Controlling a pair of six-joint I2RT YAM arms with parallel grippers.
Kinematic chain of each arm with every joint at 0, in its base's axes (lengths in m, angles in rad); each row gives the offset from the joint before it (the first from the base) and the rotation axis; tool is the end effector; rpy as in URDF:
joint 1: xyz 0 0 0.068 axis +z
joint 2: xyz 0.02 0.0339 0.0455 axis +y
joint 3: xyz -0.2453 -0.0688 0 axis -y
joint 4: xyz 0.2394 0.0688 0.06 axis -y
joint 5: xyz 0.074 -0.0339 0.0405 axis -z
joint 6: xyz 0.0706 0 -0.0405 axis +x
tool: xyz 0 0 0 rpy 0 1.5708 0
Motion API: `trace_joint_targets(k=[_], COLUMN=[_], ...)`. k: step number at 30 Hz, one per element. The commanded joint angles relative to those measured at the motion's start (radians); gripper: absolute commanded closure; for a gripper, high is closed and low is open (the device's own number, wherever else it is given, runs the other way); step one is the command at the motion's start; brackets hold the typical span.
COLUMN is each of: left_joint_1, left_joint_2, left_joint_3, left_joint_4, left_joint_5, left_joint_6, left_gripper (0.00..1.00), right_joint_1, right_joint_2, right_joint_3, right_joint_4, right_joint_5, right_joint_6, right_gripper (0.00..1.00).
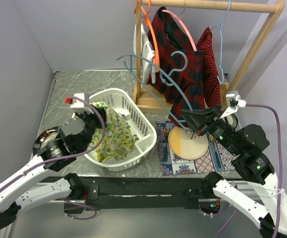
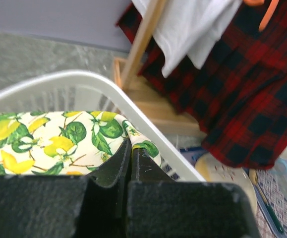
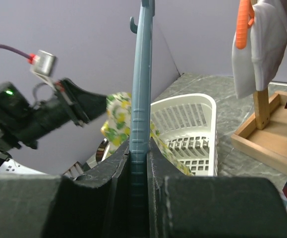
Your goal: Remove the skirt from the hanger
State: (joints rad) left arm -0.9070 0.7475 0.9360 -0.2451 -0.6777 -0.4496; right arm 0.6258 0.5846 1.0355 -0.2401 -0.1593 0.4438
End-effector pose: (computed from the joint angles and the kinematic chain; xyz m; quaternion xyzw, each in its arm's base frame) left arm 0.1537 -0.1246 0.3768 -0.0669 0.7194 -0.2183 0.6560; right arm 0.1112 0.0942 0.4373 -0.1186 0.6186 0.4381 0.6414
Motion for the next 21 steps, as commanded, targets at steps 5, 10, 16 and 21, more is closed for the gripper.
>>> trace_joint_targets(k=[5, 10, 16, 21], left_joint_1=[0.026, 0.031, 0.031, 0.033], left_joint_2=[-0.019, 0.007, 0.030, 0.067], left_joint_3=[-0.178, -0.103, 0.082, 0.153], left_joint_4=[0.018, -0.038, -0.091, -0.002], left_joint_5=[0.140, 0.227, 0.109, -0.005], left_joint_6=[-0.271, -0.236, -0.017, 0.165], left_gripper=[0.86, 0.14, 0.01, 0.01], right_joint_1=[-0.005, -0.003, -0.005, -0.005], right_joint_2=[0.018, 0.066, 0.141, 0.175], right_joint_3=[0.087, 0.168, 0.310, 0.389], right_joint_4=[0.048, 0.096, 0.067, 0.035], right_joint_5=[0.000, -0.011, 0.157, 0.417], right_joint_6=[-0.036, -0.040, -0.128, -0.260], right_gripper=[1.00, 1.00, 1.00, 1.00])
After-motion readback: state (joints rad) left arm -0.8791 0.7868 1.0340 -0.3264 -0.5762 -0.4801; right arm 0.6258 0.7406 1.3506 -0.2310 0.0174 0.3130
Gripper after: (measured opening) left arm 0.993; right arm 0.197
